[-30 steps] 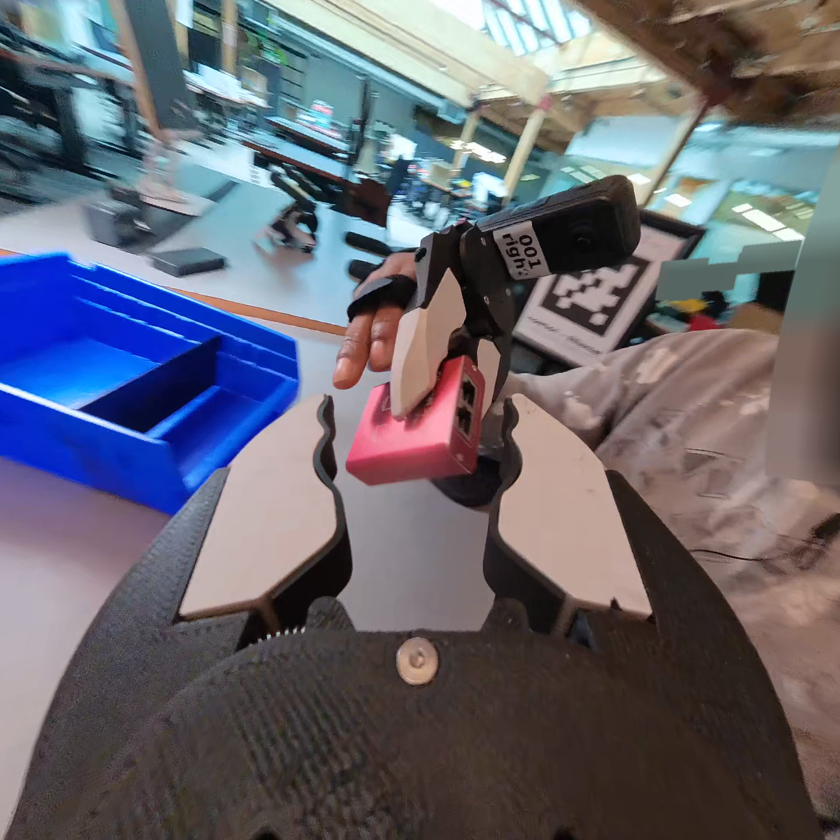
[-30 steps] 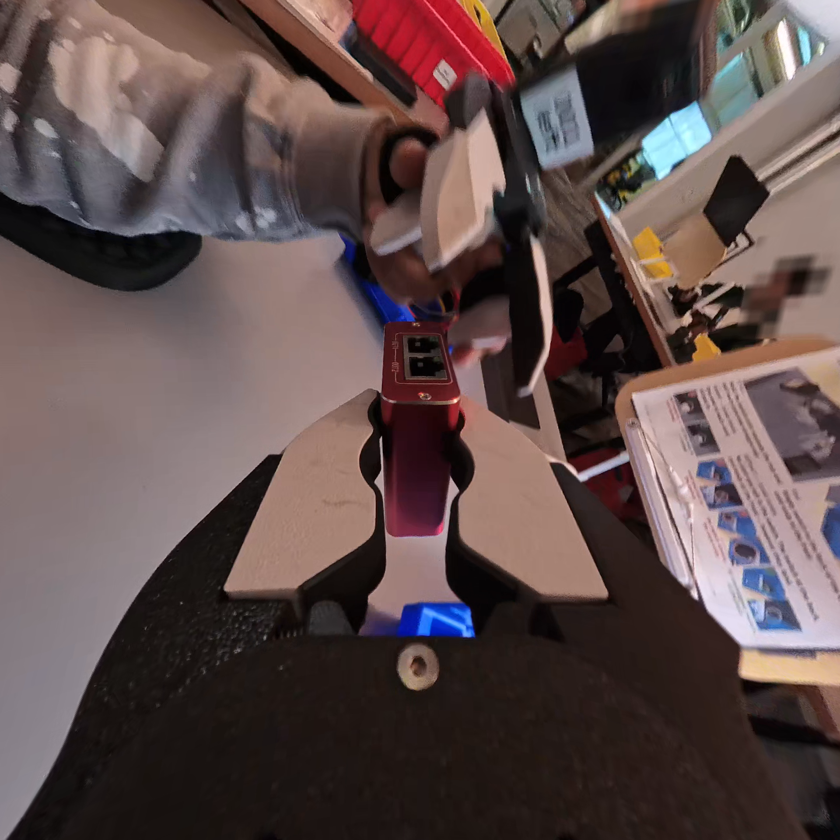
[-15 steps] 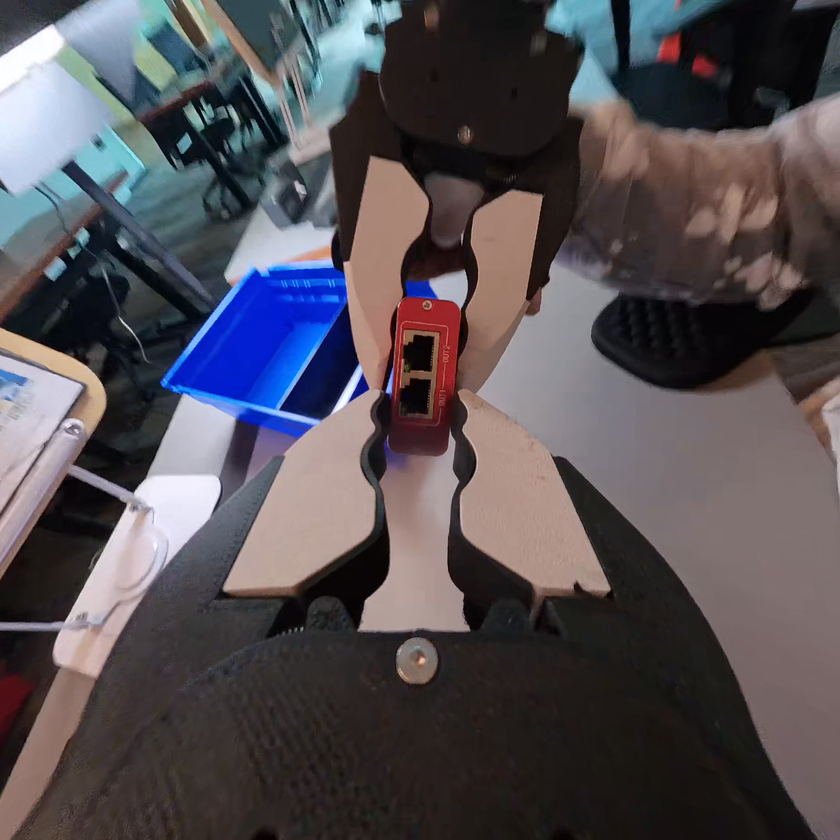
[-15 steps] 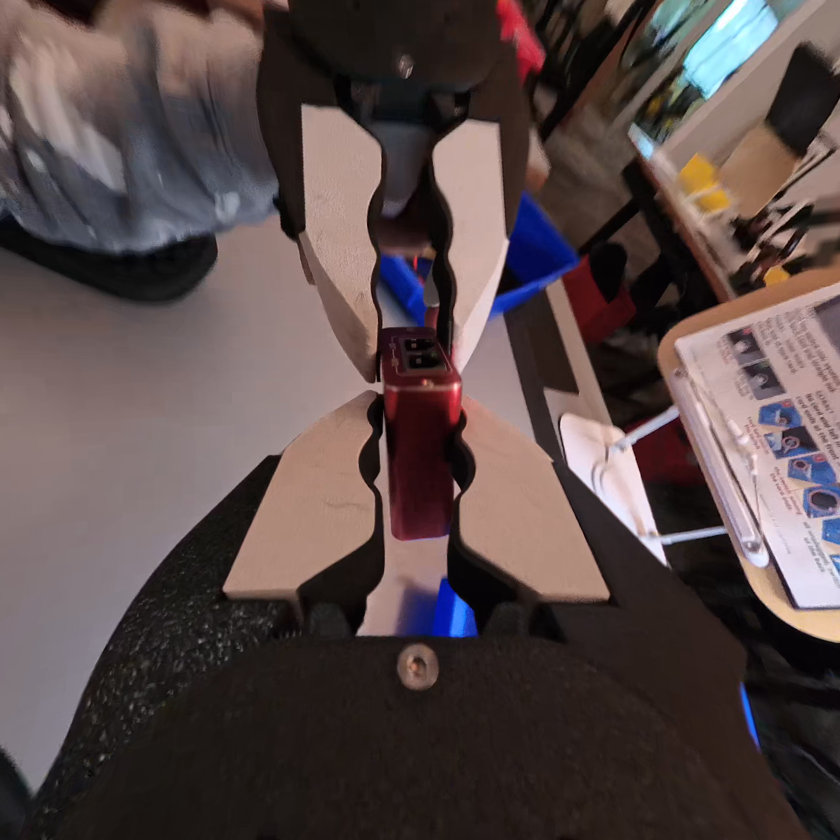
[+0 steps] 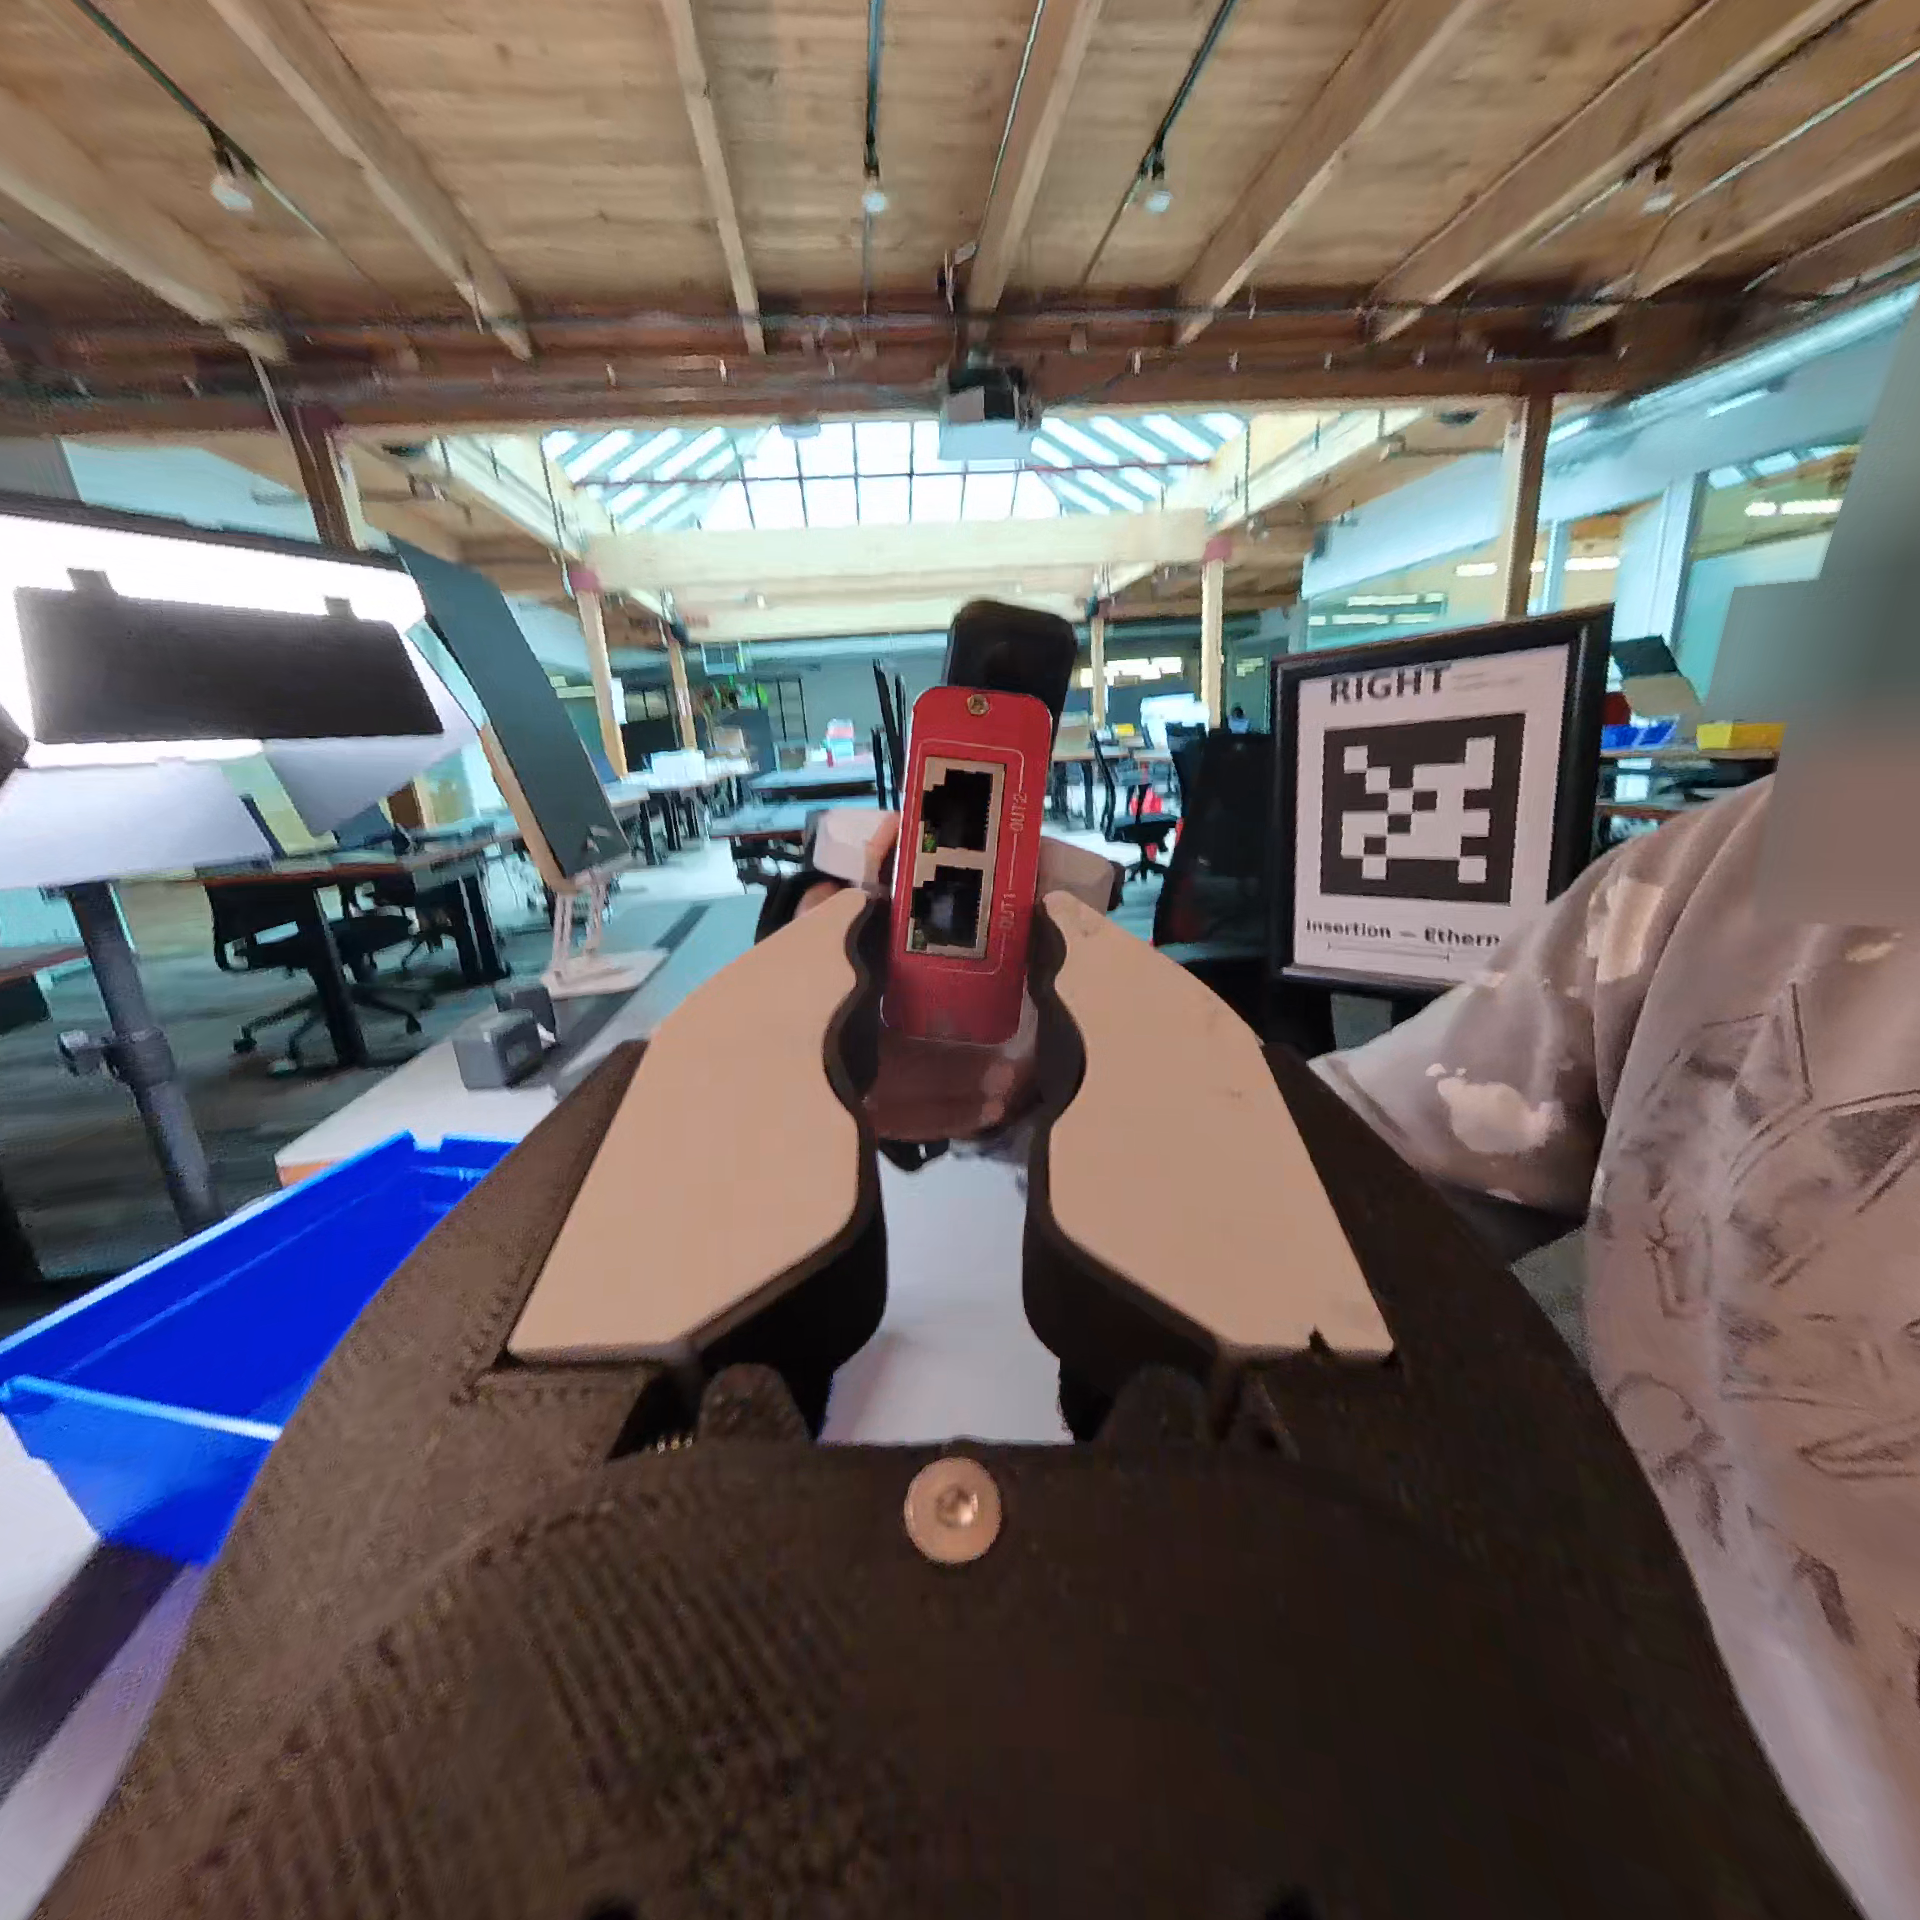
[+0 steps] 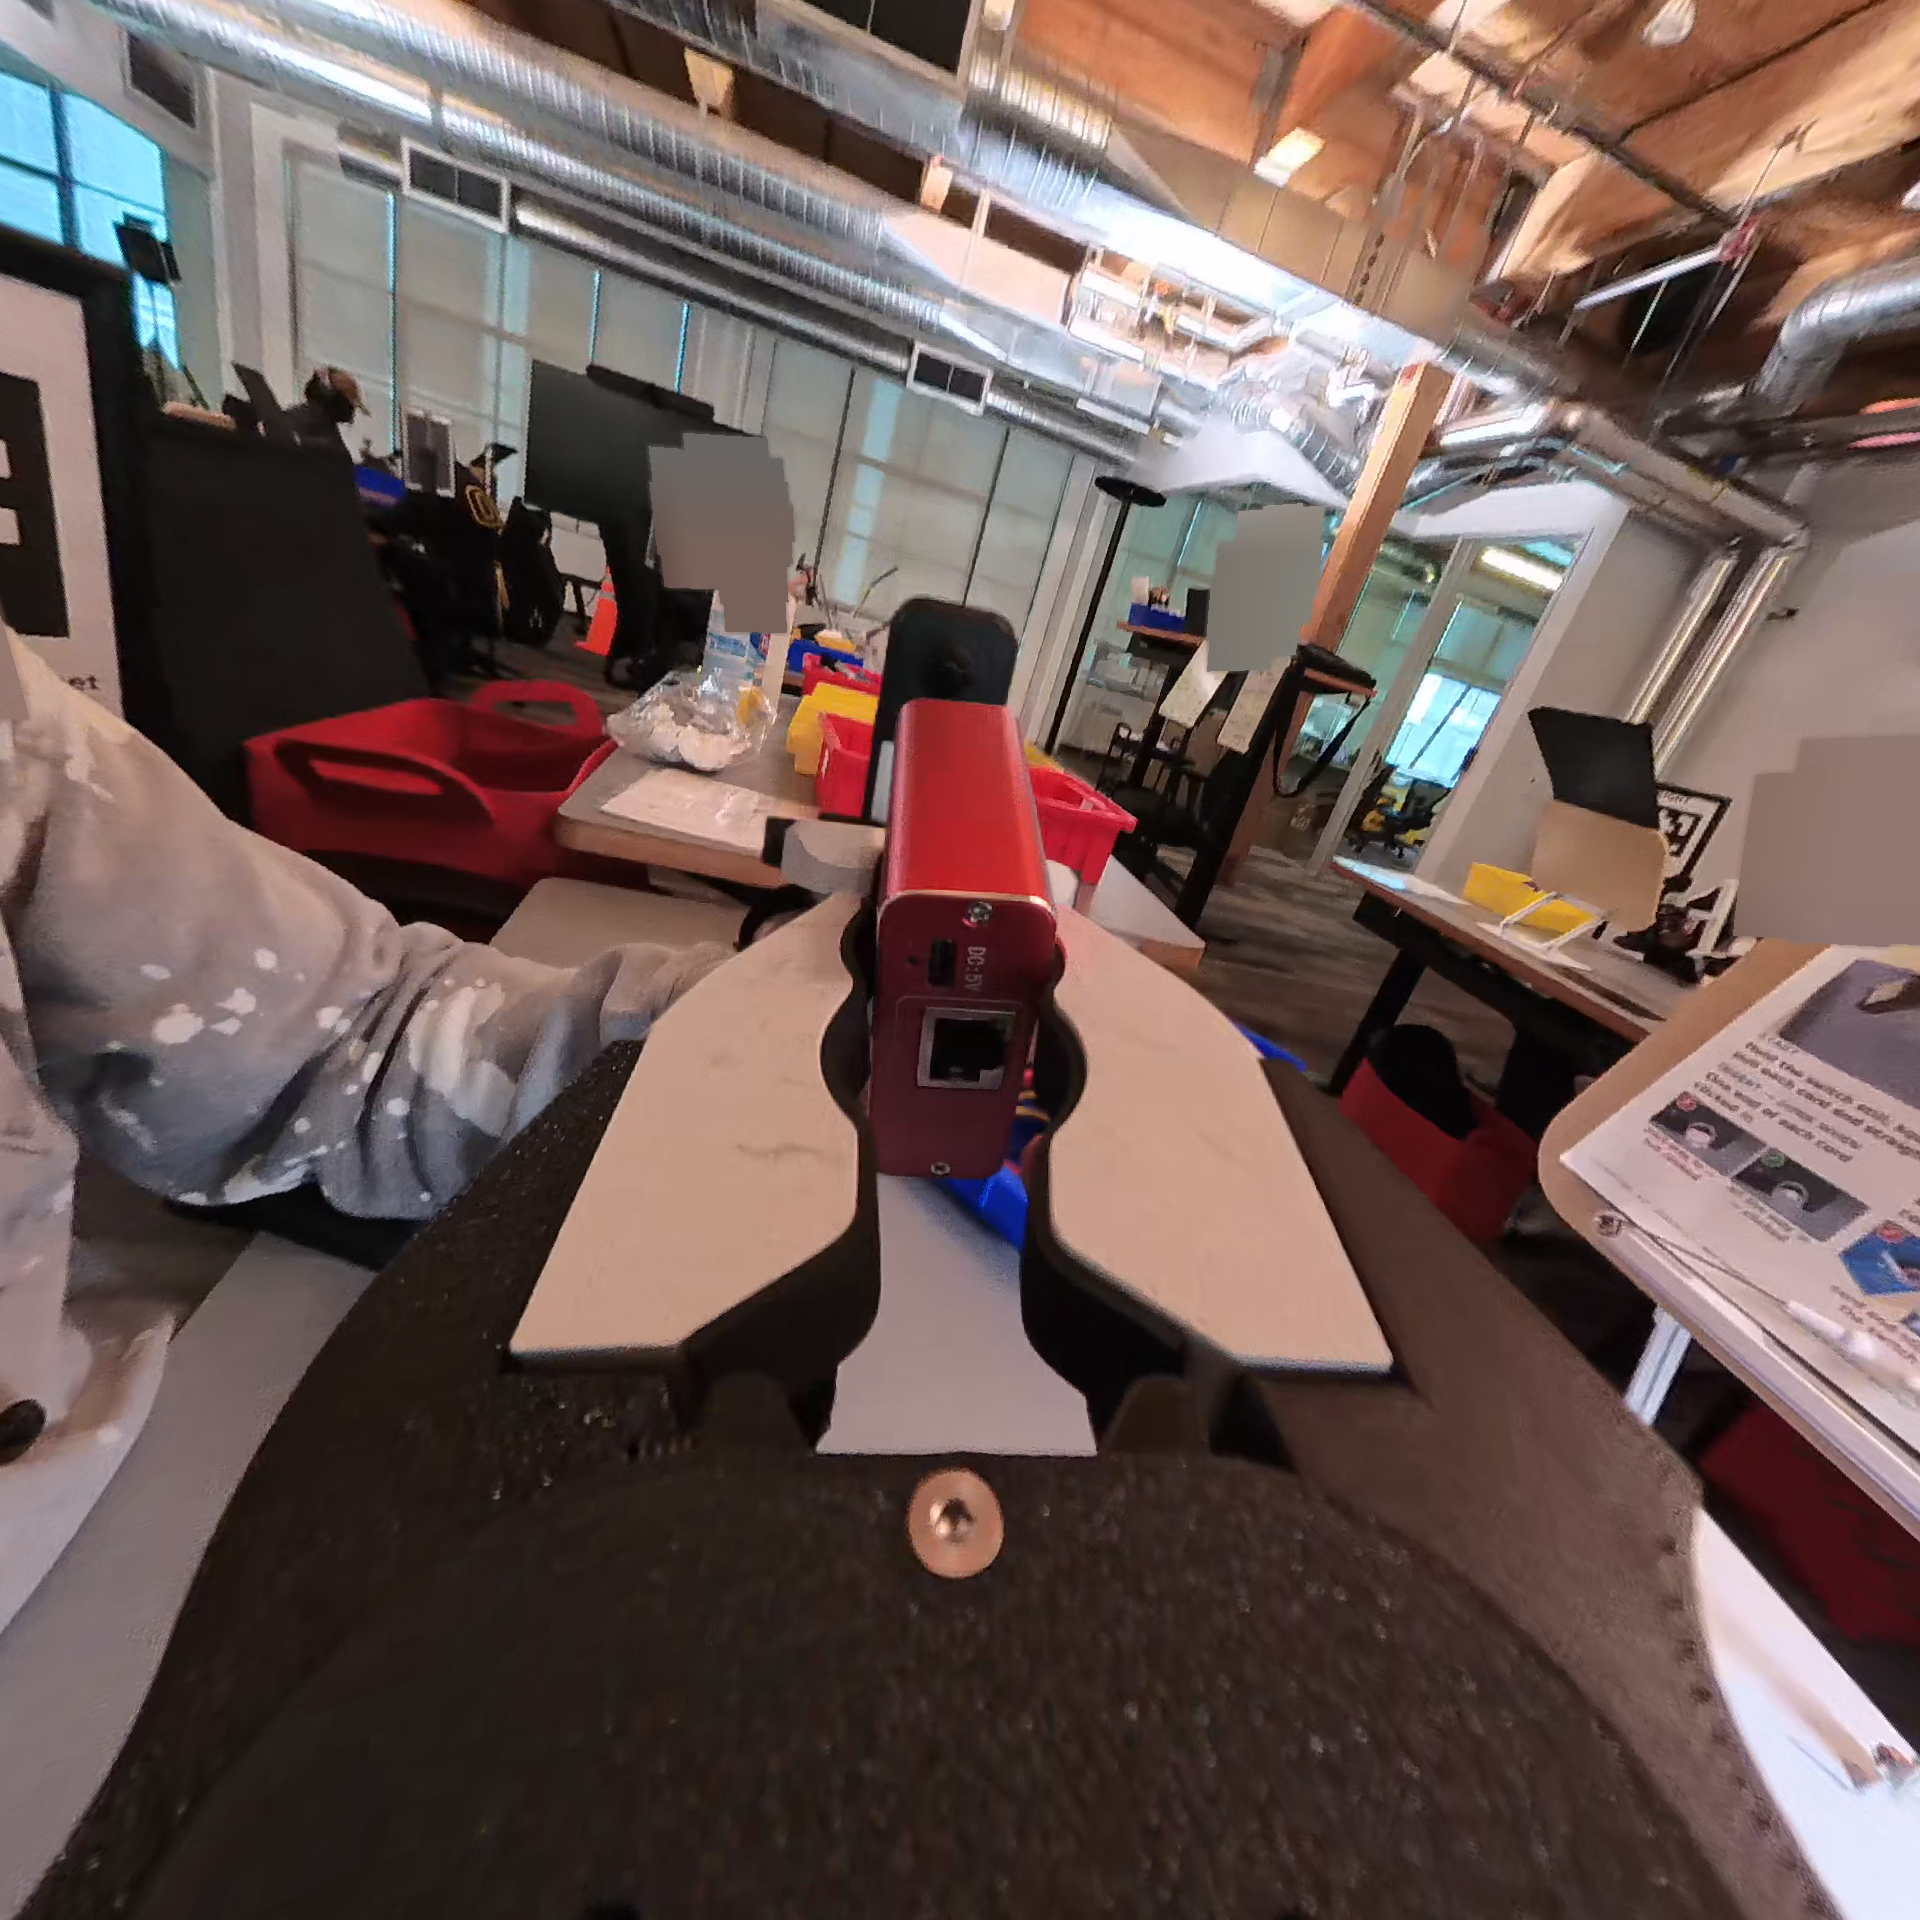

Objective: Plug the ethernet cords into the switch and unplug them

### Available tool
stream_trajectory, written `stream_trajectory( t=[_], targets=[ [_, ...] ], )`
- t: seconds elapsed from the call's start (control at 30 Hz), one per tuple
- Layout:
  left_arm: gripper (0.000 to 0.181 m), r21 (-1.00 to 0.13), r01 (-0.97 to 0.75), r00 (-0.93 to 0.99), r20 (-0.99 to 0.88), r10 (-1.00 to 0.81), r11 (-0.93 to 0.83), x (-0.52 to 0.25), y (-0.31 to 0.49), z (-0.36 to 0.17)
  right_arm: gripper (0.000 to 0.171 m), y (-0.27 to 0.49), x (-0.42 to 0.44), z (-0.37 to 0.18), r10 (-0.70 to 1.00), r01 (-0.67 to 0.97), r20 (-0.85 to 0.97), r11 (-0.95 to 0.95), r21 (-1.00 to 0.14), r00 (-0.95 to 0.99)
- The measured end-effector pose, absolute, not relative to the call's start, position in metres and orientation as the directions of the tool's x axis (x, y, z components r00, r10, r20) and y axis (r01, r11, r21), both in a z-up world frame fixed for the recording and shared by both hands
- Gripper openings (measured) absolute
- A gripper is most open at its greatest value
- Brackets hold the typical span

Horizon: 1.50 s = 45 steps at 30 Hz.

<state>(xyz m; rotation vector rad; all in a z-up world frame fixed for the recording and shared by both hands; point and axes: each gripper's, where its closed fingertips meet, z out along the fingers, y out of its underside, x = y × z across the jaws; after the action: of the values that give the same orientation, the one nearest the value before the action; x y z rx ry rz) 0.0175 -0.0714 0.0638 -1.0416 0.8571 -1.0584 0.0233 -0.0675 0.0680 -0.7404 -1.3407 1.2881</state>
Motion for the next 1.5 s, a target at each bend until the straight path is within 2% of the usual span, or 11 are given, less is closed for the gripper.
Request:
stream_trajectory(
  t=[0.23,0.33,0.53,0.83,1.03,1.13,1.27,1.4,1.5],
  targets=[
    [0.029,-0.985,-0.065,0.405,-0.172,-0.898,0.160,0.021,-0.055,0.032,0.026,-0.063,0.021,0.055,0.933,-0.155,0.275,0.244,-0.957,-0.231],
    [0.028,-0.981,-0.047,0.415,-0.193,-0.889,0.190,0.022,-0.057,0.038,0.026,-0.063,0.023,0.059,0.936,-0.171,0.262,0.225,-0.959,-0.237],
    [0.028,-0.974,0.039,0.374,-0.194,-0.907,0.225,0.027,-0.065,0.046,0.032,-0.069,0.022,0.054,0.916,-0.148,0.334,0.307,-0.940,-0.224],
    [0.027,-0.971,-0.015,0.407,-0.224,-0.886,0.238,0.027,-0.060,0.040,0.030,-0.064,0.020,0.055,0.924,-0.142,0.334,0.311,-0.940,-0.187],
    [0.028,-0.990,-0.026,0.401,-0.139,-0.905,0.140,0.023,-0.055,0.035,0.028,-0.058,0.021,0.051,0.921,-0.112,0.348,0.333,-0.936,-0.175],
    [0.032,-0.995,0.028,0.446,-0.072,-0.892,0.095,-0.006,-0.049,0.047,0.028,-0.046,0.029,0.056,0.939,-0.126,0.310,0.293,-0.948,-0.151],
    [0.034,-0.996,0.075,0.598,0.004,-0.802,0.051,-0.073,-0.035,0.060,0.028,-0.029,0.044,0.066,0.950,-0.140,0.302,0.289,-0.947,-0.081],
    [0.035,-0.993,-0.103,0.759,-0.044,-0.650,-0.052,-0.137,-0.008,0.037,0.028,-0.013,0.053,0.068,0.952,-0.130,0.305,0.300,-0.945,-0.021],
    [0.036,-0.901,-0.344,0.816,-0.148,-0.558,-0.264,-0.189,0.021,0.000,0.028,-0.006,0.056,0.068,0.960,-0.140,0.279,0.274,-0.952,-0.020]
  ],
)
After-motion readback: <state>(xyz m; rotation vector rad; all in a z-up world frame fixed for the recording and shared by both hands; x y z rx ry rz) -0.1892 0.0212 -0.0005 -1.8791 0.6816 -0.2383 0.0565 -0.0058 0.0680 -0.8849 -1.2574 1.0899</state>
